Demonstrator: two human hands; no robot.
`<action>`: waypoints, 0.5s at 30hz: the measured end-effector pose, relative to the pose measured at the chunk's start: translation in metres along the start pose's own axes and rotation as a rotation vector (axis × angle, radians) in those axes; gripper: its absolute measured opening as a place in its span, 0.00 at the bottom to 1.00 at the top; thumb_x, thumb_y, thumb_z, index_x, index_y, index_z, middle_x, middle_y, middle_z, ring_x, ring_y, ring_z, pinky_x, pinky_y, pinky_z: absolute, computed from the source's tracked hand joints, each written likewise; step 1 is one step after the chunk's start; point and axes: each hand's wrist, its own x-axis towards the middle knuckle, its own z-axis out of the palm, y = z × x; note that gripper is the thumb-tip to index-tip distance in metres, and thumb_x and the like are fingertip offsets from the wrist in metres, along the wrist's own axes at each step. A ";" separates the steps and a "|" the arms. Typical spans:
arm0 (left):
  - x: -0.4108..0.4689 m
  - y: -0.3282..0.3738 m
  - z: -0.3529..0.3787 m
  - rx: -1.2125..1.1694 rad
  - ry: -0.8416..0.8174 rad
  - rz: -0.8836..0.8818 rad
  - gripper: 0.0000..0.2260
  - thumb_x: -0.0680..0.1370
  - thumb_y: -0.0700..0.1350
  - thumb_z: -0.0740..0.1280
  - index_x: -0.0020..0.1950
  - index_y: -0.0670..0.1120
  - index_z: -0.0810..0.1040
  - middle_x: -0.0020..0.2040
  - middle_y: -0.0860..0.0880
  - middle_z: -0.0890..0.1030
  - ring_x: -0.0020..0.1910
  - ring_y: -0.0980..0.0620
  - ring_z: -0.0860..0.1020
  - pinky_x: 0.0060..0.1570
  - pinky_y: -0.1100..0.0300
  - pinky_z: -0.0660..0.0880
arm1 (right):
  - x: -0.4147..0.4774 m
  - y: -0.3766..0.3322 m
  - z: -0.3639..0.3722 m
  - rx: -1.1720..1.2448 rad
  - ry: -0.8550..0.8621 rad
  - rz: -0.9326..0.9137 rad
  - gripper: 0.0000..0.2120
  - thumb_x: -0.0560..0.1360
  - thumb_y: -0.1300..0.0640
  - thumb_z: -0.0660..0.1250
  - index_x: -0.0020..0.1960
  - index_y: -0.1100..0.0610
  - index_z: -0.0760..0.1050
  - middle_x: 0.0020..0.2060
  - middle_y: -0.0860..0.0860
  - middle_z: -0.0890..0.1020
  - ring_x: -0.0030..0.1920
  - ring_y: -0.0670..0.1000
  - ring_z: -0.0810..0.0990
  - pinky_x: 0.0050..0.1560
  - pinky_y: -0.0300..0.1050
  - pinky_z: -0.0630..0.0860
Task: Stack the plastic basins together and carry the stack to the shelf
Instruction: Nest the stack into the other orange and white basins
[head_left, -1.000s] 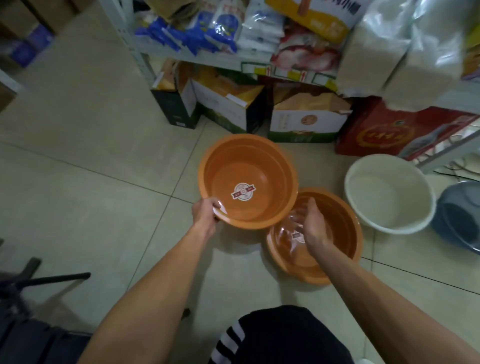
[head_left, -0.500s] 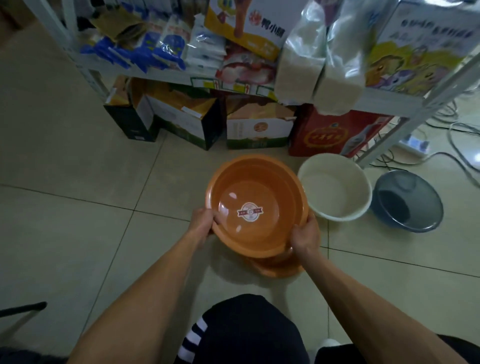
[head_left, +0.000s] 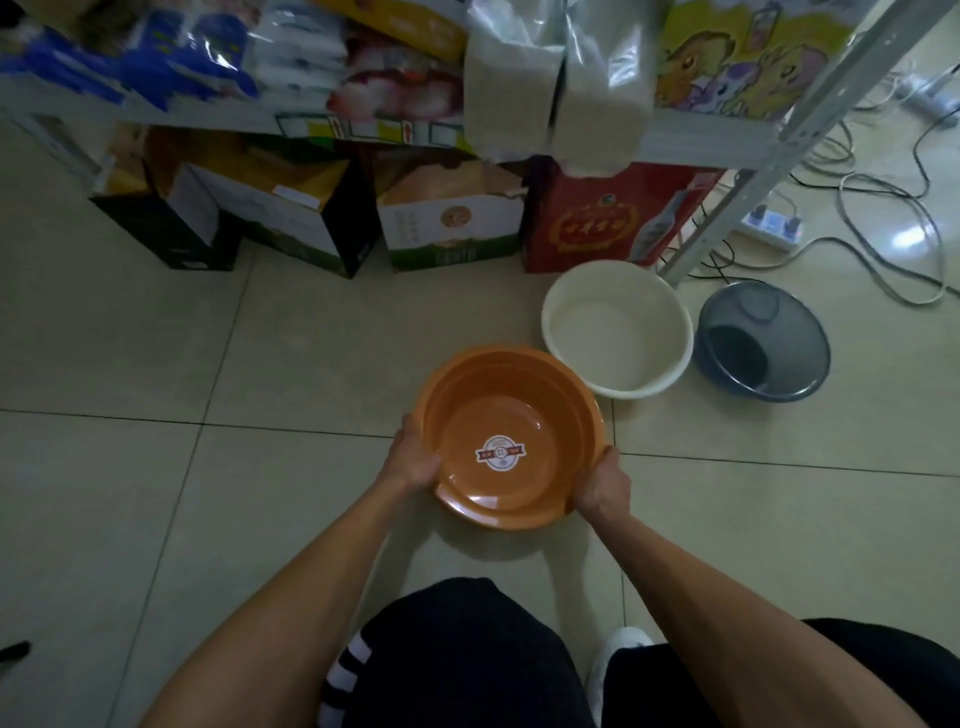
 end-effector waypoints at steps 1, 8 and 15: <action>-0.004 0.004 0.000 0.029 0.007 0.036 0.39 0.65 0.59 0.74 0.74 0.57 0.66 0.65 0.51 0.76 0.61 0.50 0.79 0.61 0.48 0.79 | 0.004 0.001 0.001 -0.016 -0.003 -0.012 0.18 0.82 0.47 0.57 0.67 0.56 0.65 0.58 0.59 0.80 0.54 0.60 0.81 0.57 0.58 0.79; -0.036 0.042 -0.006 0.178 0.012 0.076 0.56 0.58 0.63 0.70 0.81 0.53 0.47 0.79 0.48 0.55 0.74 0.43 0.68 0.71 0.40 0.67 | 0.029 -0.006 0.013 -0.192 -0.170 0.017 0.39 0.82 0.45 0.59 0.83 0.52 0.39 0.66 0.61 0.77 0.64 0.61 0.79 0.64 0.56 0.76; -0.038 0.051 0.001 0.304 -0.087 0.072 0.52 0.73 0.61 0.71 0.82 0.51 0.37 0.83 0.46 0.38 0.82 0.39 0.45 0.75 0.38 0.60 | 0.051 -0.007 0.023 -0.425 -0.134 0.031 0.36 0.80 0.50 0.65 0.80 0.56 0.50 0.61 0.58 0.80 0.60 0.59 0.81 0.59 0.55 0.79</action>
